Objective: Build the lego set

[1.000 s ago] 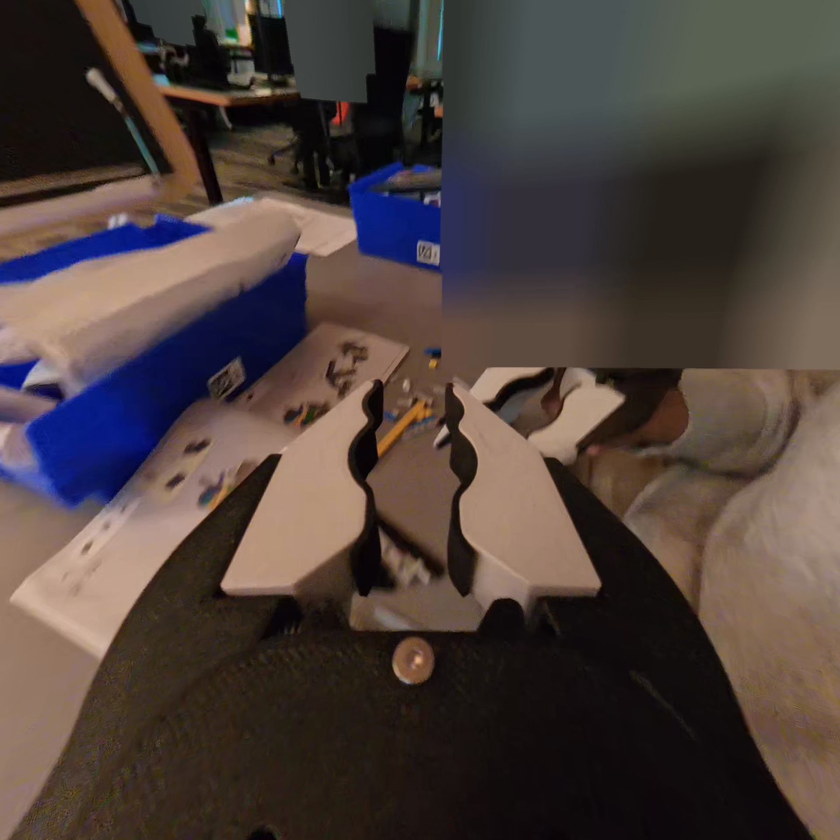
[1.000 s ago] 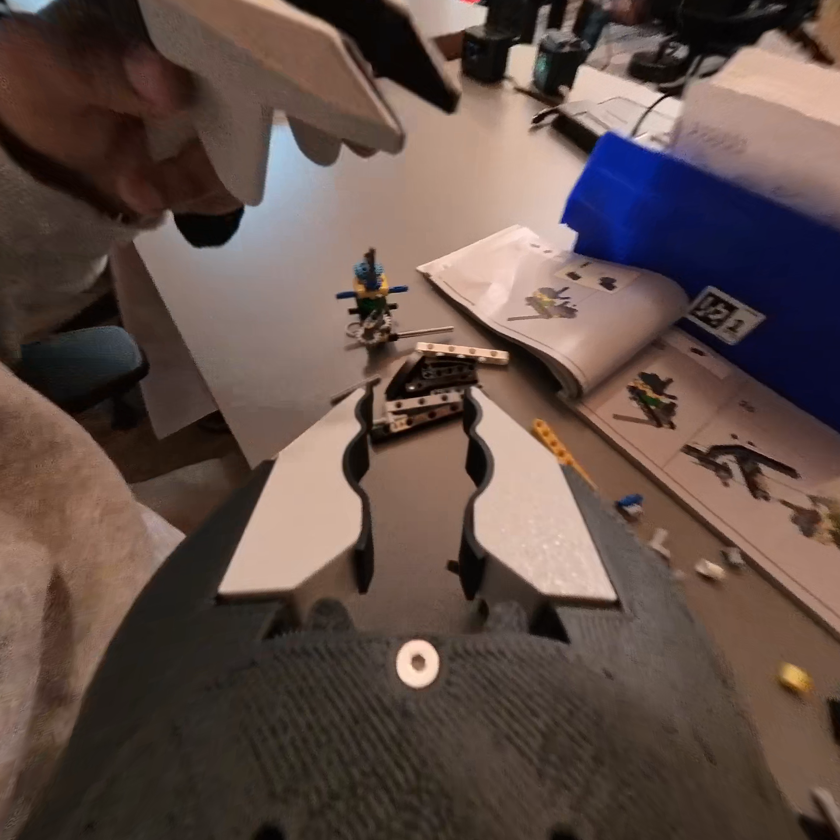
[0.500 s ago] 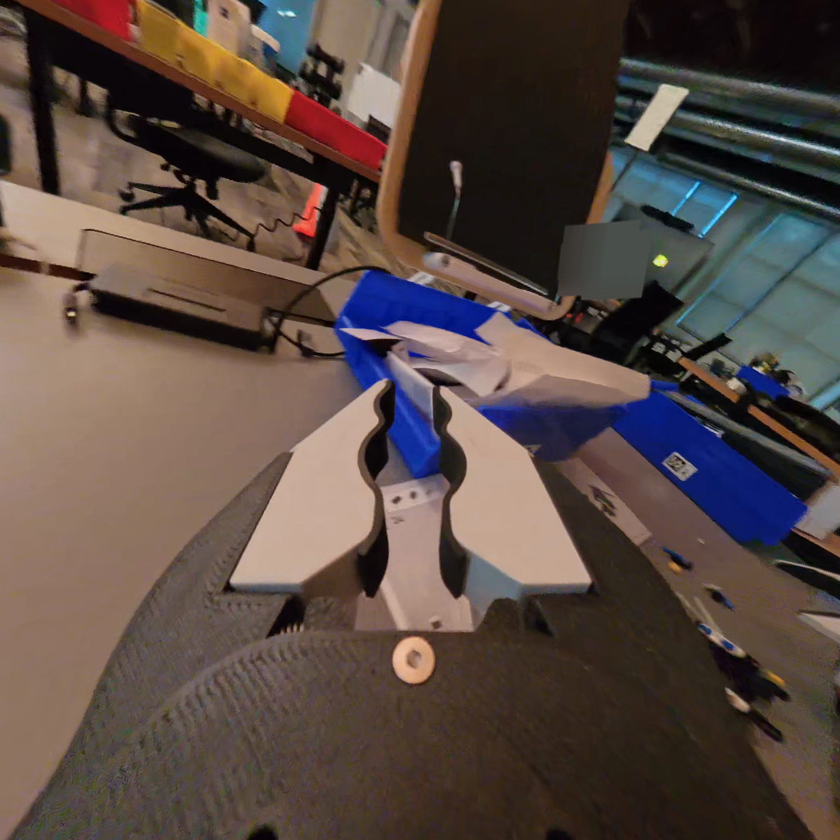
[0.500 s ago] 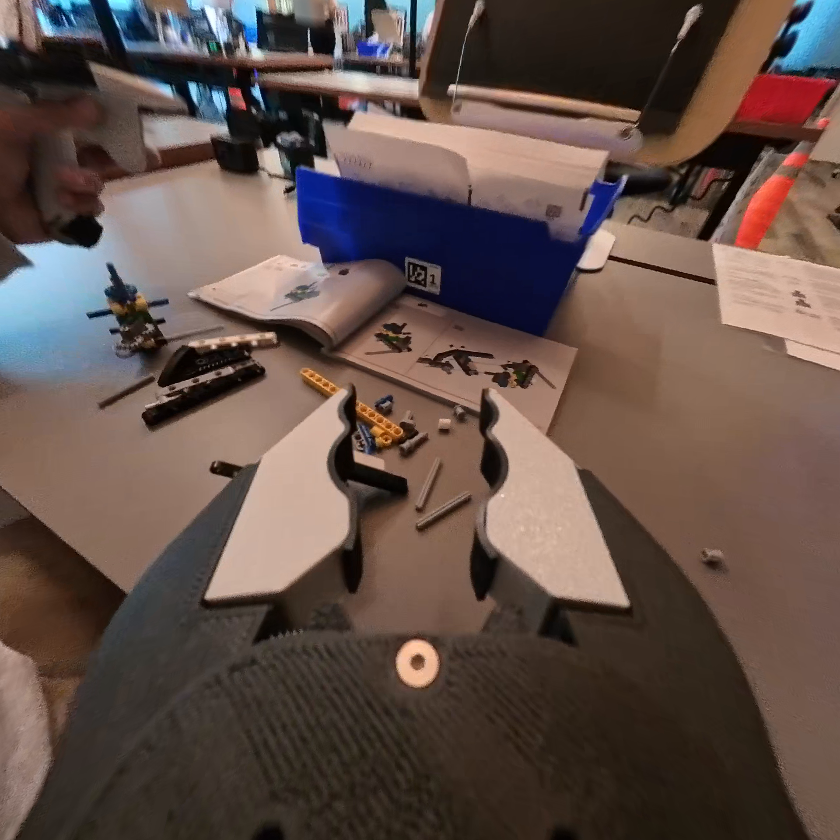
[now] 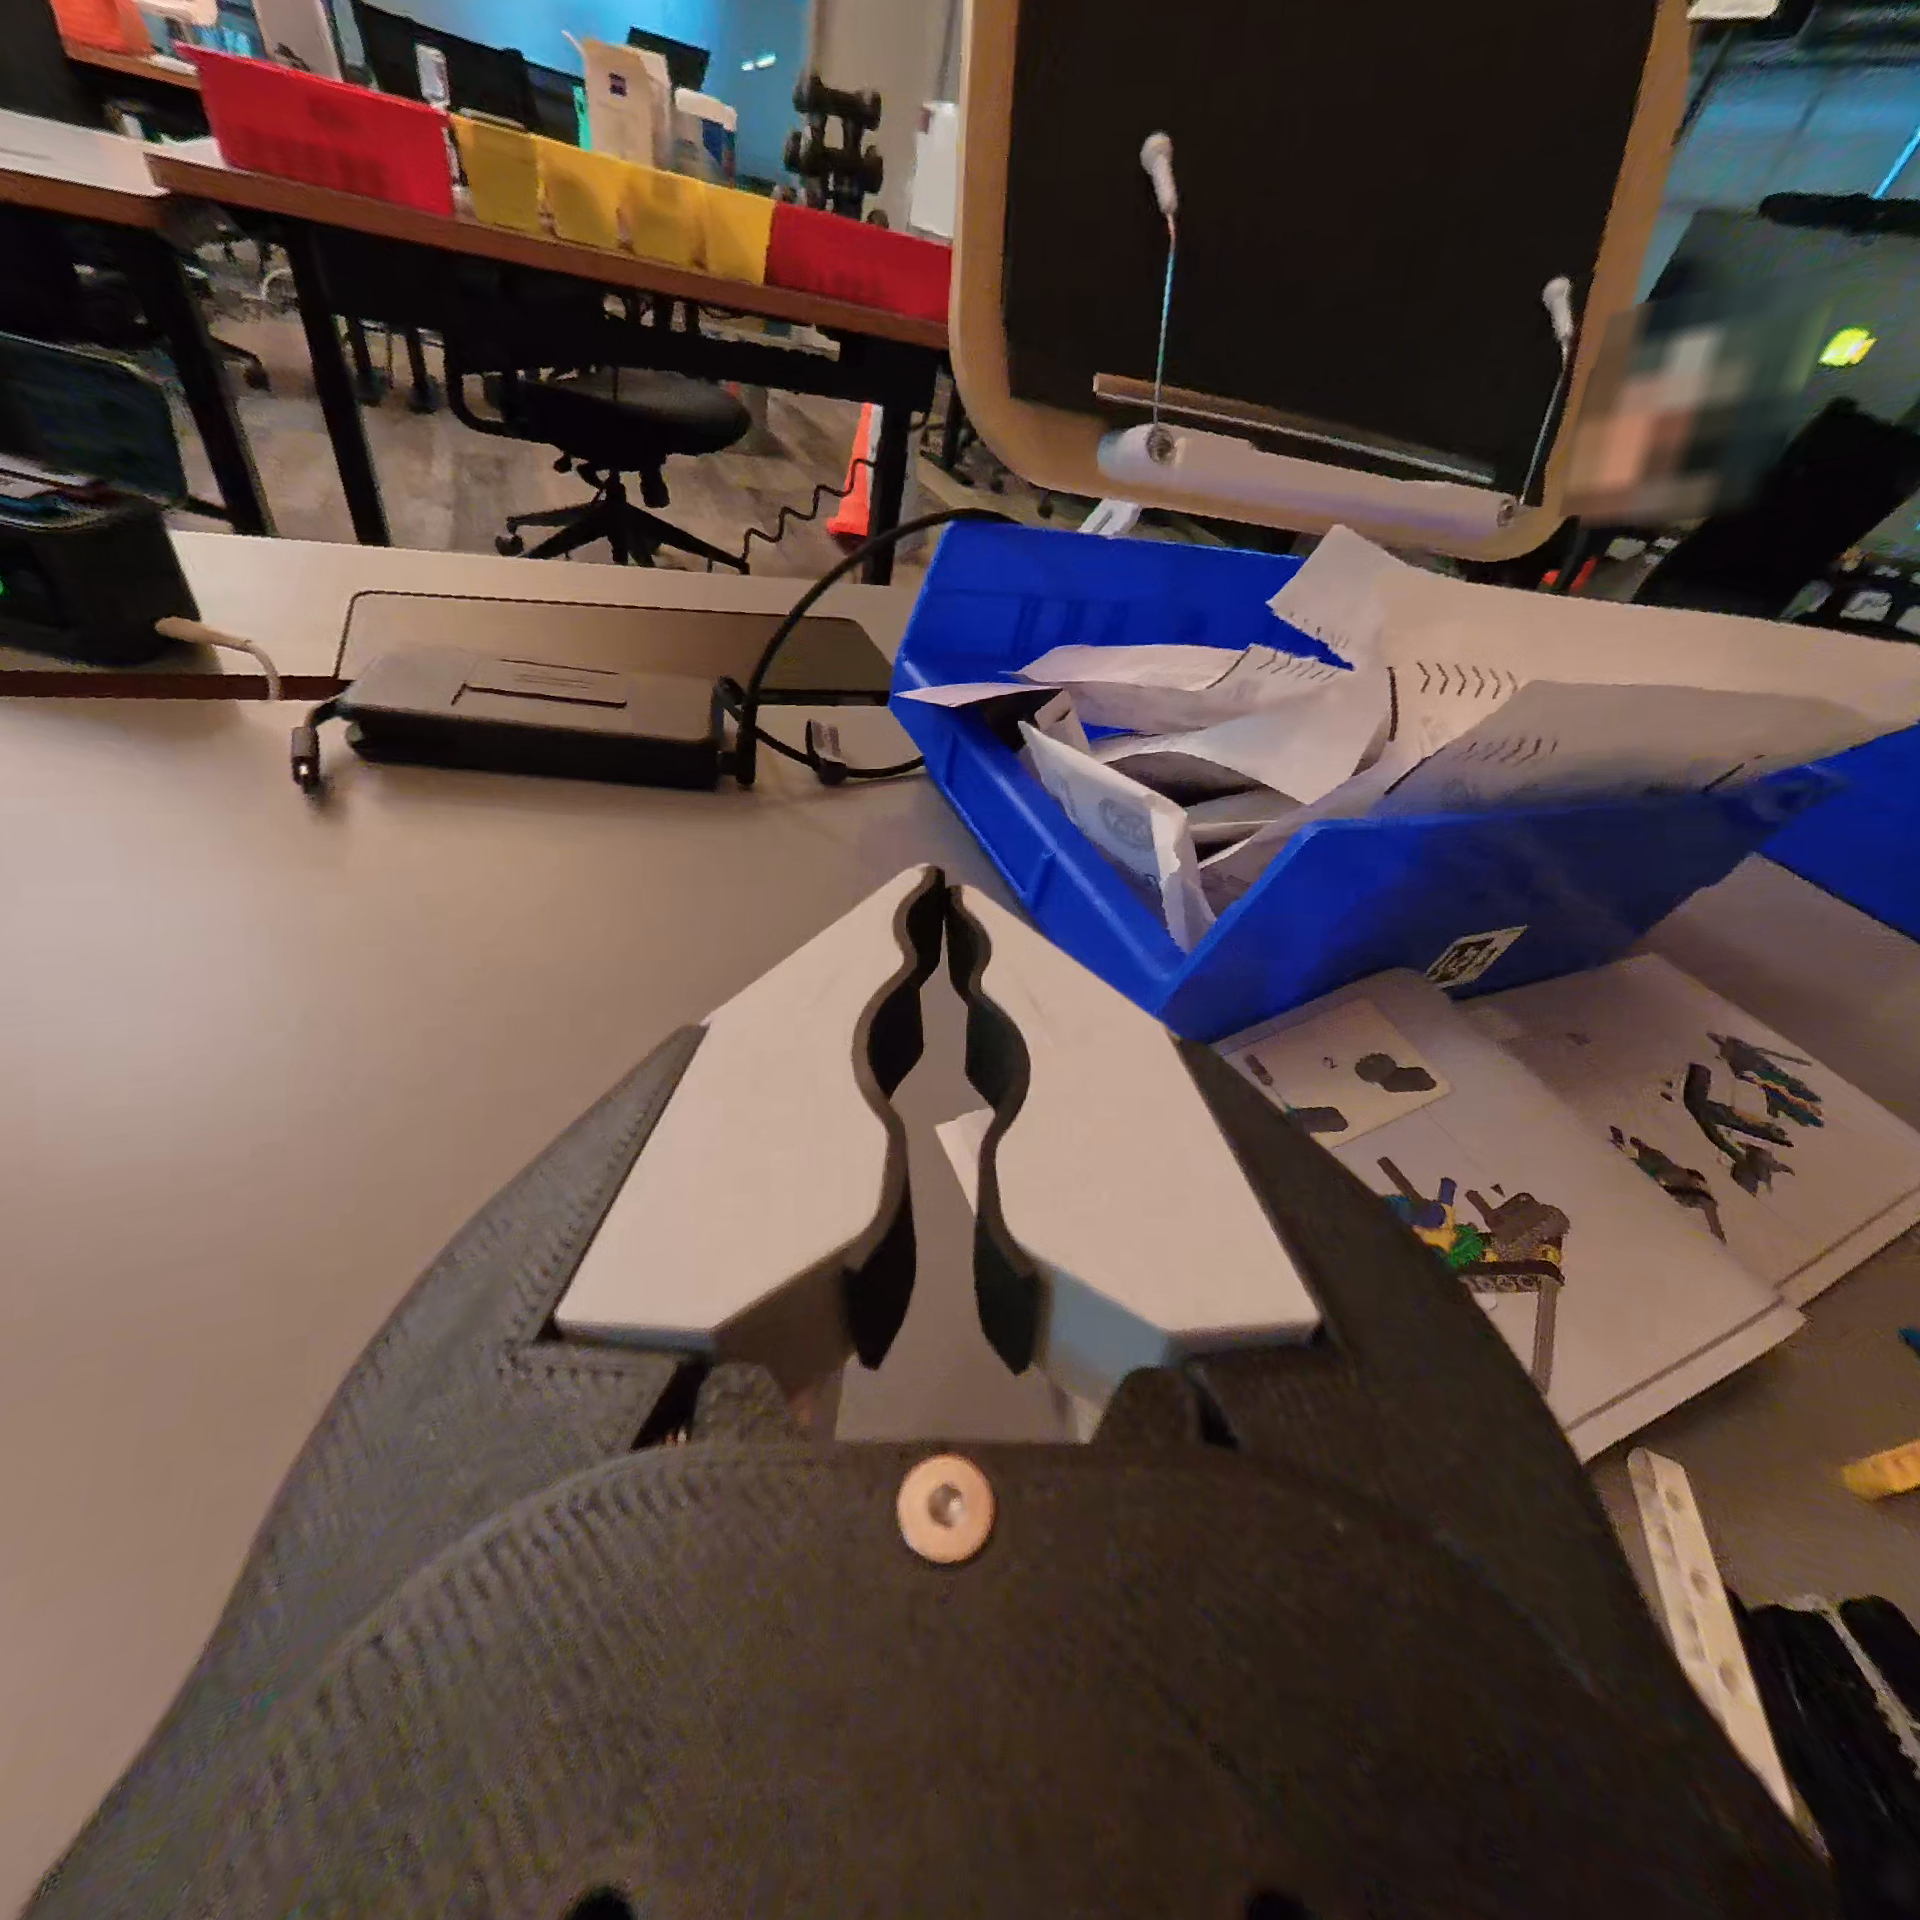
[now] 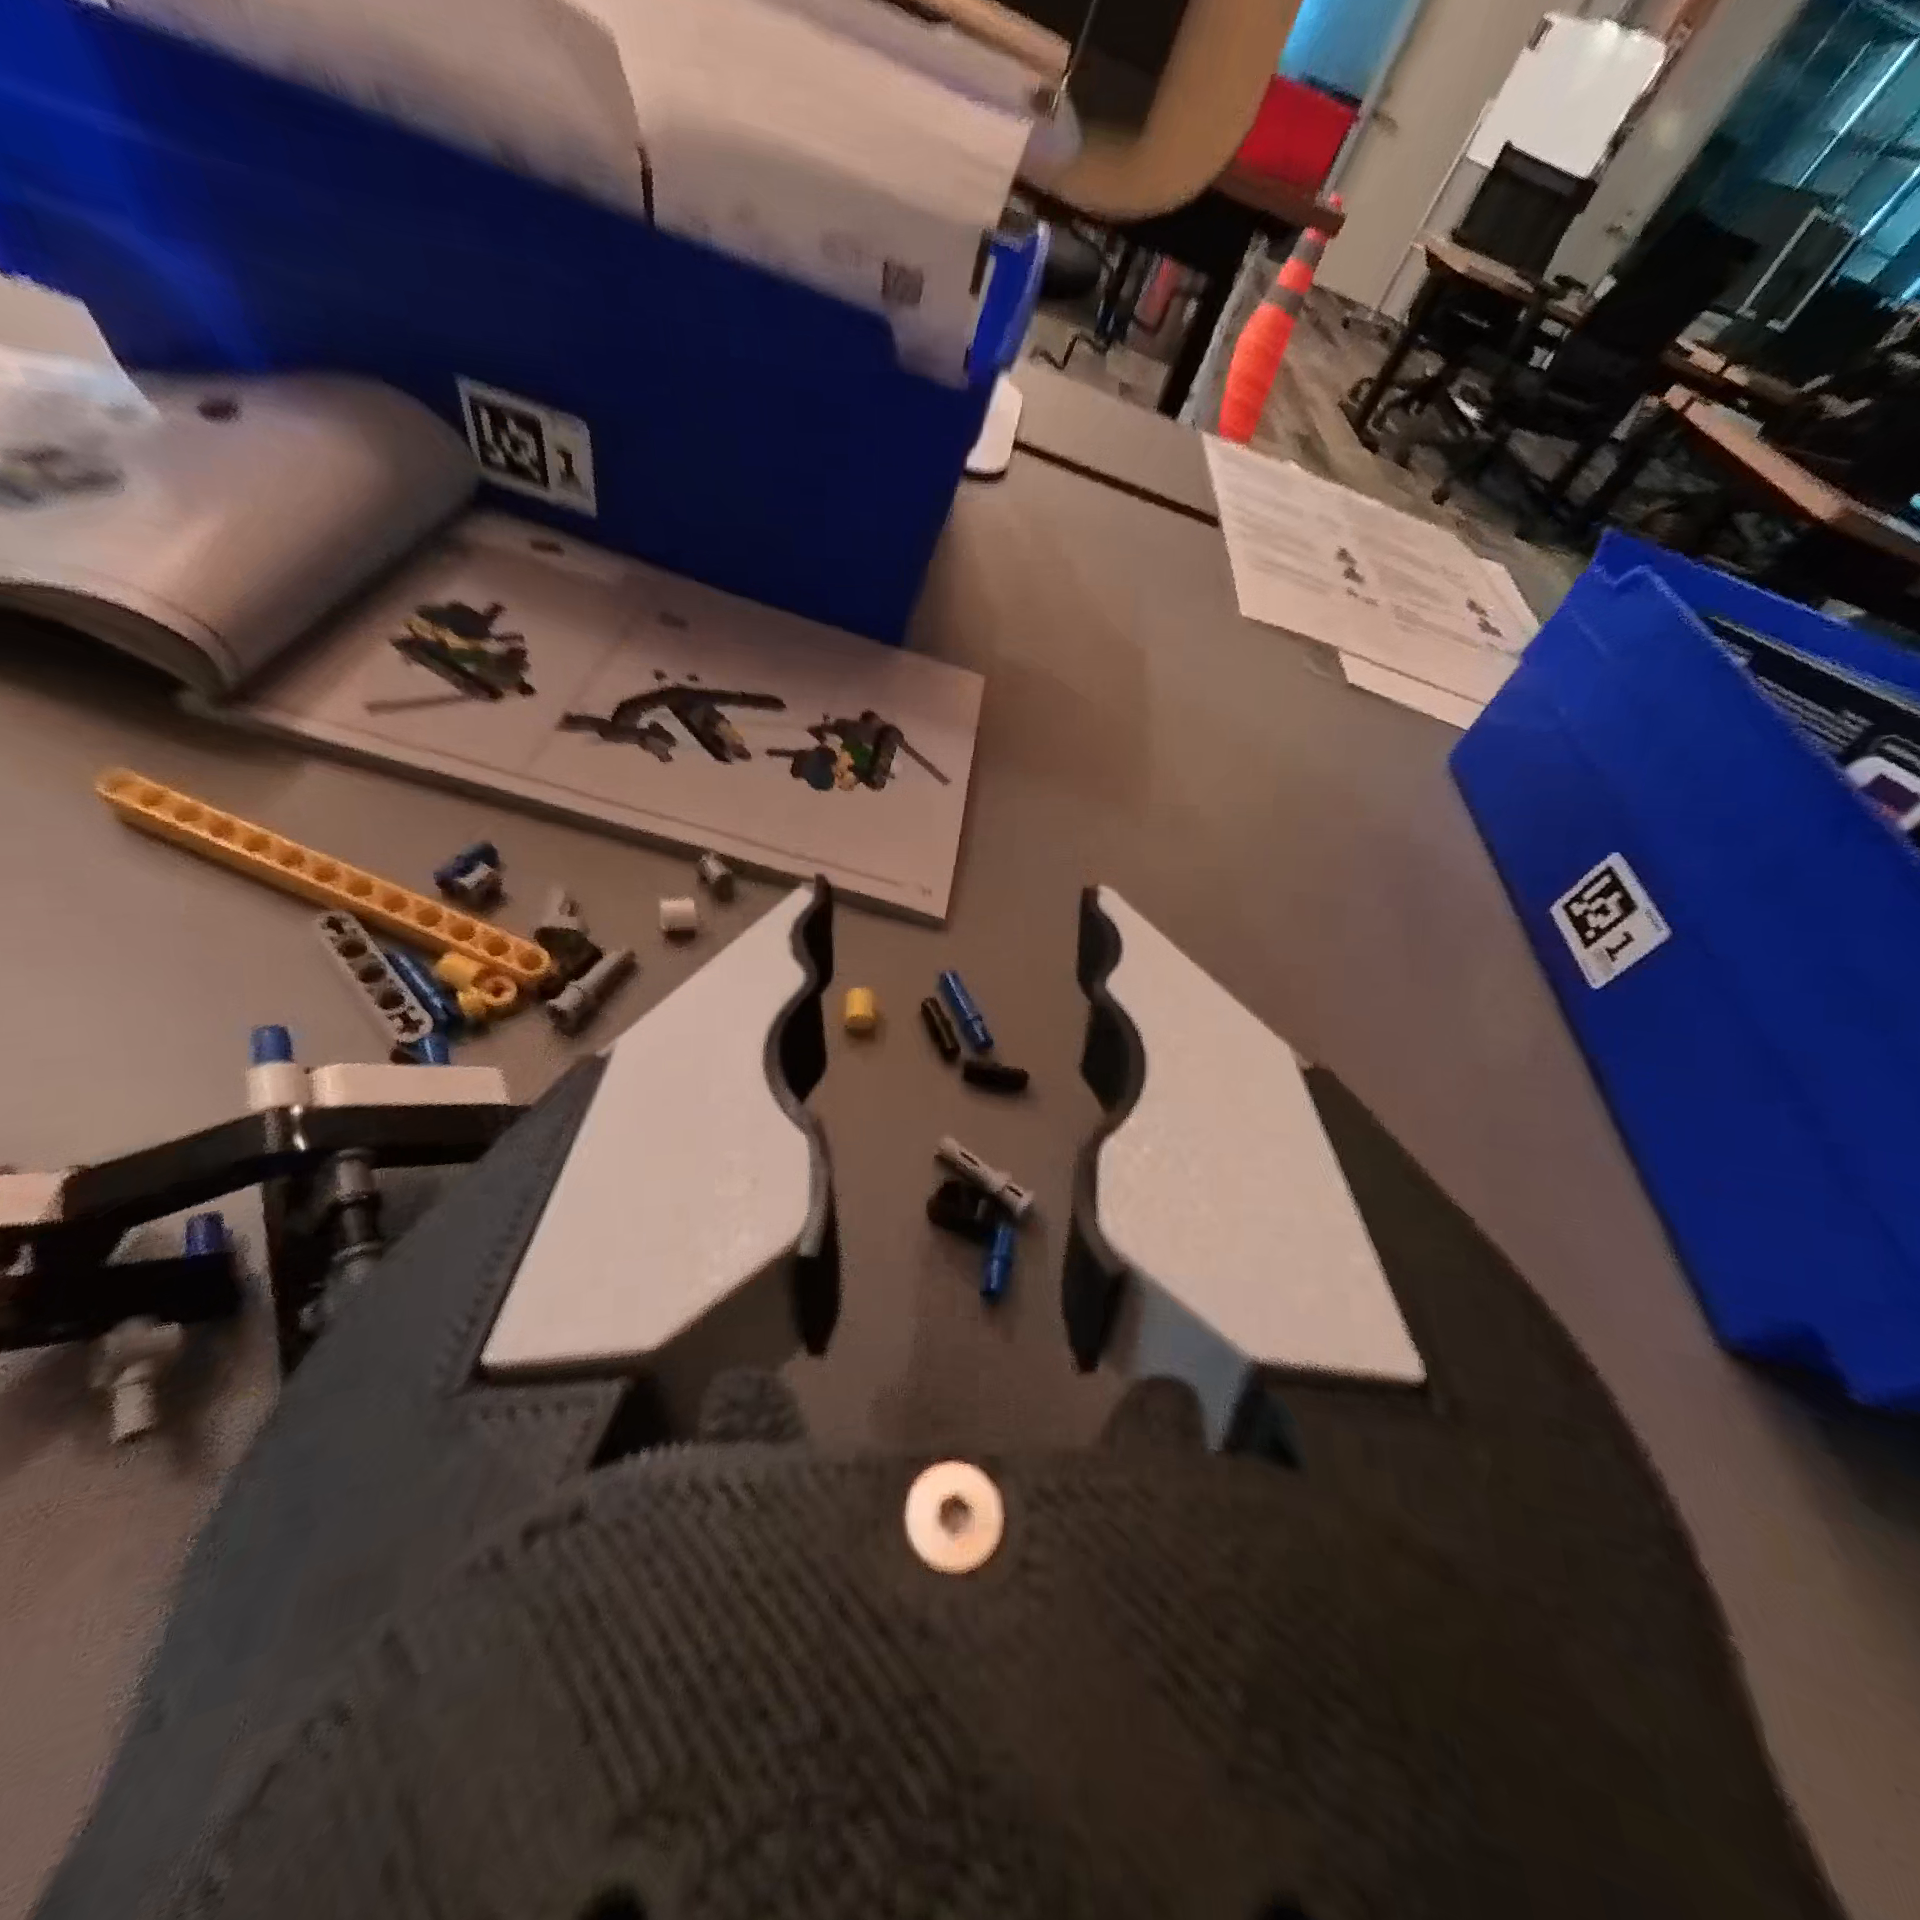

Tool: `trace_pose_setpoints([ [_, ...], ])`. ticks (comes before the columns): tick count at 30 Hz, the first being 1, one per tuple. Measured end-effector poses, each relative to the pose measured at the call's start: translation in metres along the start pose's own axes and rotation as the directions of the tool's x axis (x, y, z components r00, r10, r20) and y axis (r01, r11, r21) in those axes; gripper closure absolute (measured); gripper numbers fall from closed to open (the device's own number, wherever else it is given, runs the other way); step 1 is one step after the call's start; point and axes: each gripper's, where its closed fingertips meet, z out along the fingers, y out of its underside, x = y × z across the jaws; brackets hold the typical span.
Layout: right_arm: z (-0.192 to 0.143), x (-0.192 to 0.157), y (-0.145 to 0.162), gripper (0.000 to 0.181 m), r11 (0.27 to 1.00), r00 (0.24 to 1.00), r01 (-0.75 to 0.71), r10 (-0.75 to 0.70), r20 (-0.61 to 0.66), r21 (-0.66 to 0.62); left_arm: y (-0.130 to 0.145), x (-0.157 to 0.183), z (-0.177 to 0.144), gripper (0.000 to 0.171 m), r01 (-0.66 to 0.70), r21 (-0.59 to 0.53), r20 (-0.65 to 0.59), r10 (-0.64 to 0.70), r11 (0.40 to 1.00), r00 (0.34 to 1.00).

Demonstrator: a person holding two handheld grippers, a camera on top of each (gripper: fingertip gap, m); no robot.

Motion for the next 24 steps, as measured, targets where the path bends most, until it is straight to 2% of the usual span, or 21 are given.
trace_pose_setpoints([
  [6, 0.010, -0.001, 0.012, 0.128, 0.995, 0.999, -0.036, 0.039, 0.034, -0.095, 0.000, -0.003, -0.001, 0.171, 0.091, 0.007, -0.043, -0.091, 0.996, 0.995],
  [10, 0.011, -0.002, 0.015, 0.128, 0.992, 0.996, -0.060, 0.066, 0.055, -0.113, 0.000, -0.003, -0.001, 0.171, 0.085, 0.009, -0.037, -0.085, 0.996, 0.996],
  [18, 0.007, -0.012, 0.007, 0.134, 0.998, 0.992, -0.030, 0.037, 0.119, -0.063, 0.004, 0.000, 0.003, 0.171, 0.070, -0.005, -0.024, -0.070, 0.998, 0.997],
  [24, 0.005, -0.017, 0.002, 0.139, 1.000, 0.989, 0.006, -0.002, 0.151, -0.022, 0.000, -0.003, 0.001, 0.171, 0.103, 0.030, -0.020, -0.103, 0.994, 0.995],
])
